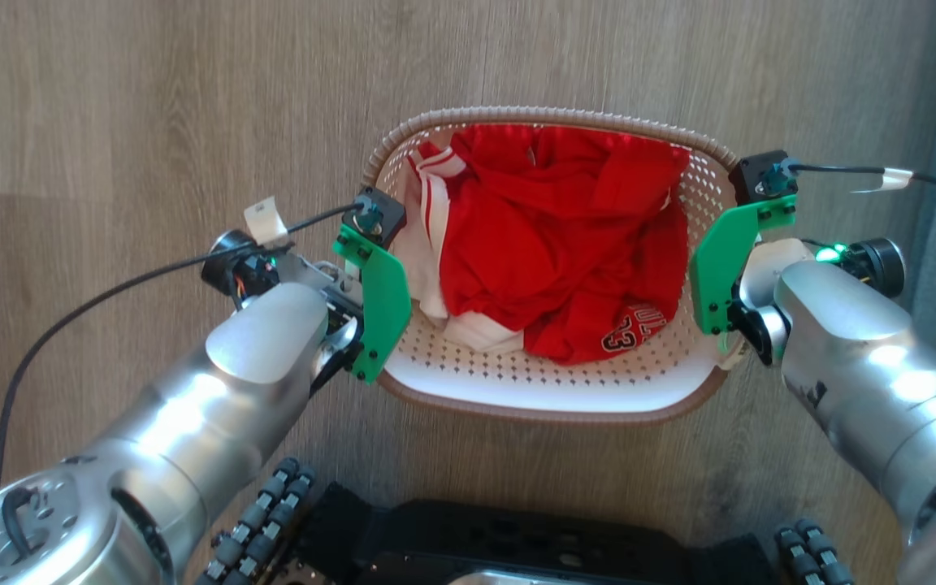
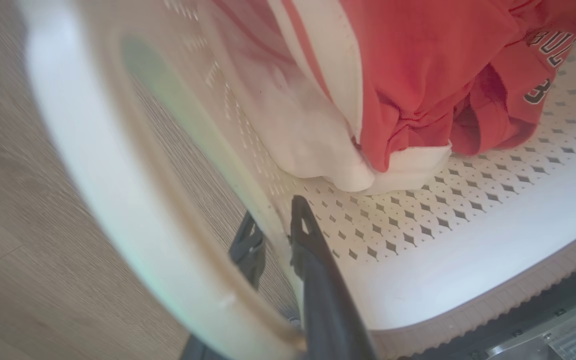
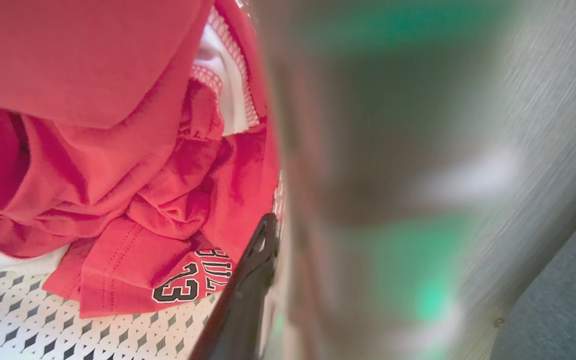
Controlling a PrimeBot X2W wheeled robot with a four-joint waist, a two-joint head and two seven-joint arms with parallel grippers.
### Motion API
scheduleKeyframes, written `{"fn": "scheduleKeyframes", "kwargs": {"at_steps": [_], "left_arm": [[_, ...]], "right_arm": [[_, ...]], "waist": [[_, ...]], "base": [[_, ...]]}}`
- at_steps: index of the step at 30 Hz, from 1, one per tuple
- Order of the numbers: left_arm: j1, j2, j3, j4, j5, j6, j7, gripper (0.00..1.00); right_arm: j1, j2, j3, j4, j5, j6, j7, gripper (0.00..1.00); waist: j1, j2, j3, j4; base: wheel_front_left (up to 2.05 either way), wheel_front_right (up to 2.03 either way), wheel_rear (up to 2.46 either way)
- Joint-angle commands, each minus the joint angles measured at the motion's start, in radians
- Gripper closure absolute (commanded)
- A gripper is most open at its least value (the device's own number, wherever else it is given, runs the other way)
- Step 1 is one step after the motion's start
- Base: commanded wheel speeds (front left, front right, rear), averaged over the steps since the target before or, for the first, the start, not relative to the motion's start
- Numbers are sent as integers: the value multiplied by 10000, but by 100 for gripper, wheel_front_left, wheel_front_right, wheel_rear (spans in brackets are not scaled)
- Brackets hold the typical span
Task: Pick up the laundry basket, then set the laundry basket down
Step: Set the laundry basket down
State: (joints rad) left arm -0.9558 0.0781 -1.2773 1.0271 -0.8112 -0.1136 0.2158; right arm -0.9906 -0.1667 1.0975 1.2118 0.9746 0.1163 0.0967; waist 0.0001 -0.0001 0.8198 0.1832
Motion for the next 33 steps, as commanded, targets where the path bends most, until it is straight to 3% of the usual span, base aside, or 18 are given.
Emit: {"fn": "scheduleKeyframes", "kwargs": {"at_steps": [1, 30, 31, 32, 33], "left_arm": [[-201, -277, -29, -514, 161, -171, -164, 100], [-417, -279, -29, -675, 591, -171, -171, 100], [-435, -279, -29, -592, 543, -171, -177, 95], [-459, -279, -29, -492, 495, -171, -182, 65], [-485, -279, -29, -411, 483, -171, -224, 18]], "right_arm": [[215, 538, 256, -196, -311, 144, -175, 100], [-268, 721, 379, 556, -525, 144, -330, 100], [-264, 712, 372, 587, -525, 144, -277, 100], [-267, 703, 368, 615, -538, 144, -252, 99], [-269, 693, 367, 640, -555, 144, -229, 77]], "waist": [[-1, 1, 198, 4], [-1, 1, 841, -16], [-1, 1, 835, -5], [-1, 1, 829, 6], [-1, 1, 821, 16]], "base": [[0, 0, 0], [0, 0, 0], [0, 0, 0], [0, 0, 0], [0, 0, 0]]}}
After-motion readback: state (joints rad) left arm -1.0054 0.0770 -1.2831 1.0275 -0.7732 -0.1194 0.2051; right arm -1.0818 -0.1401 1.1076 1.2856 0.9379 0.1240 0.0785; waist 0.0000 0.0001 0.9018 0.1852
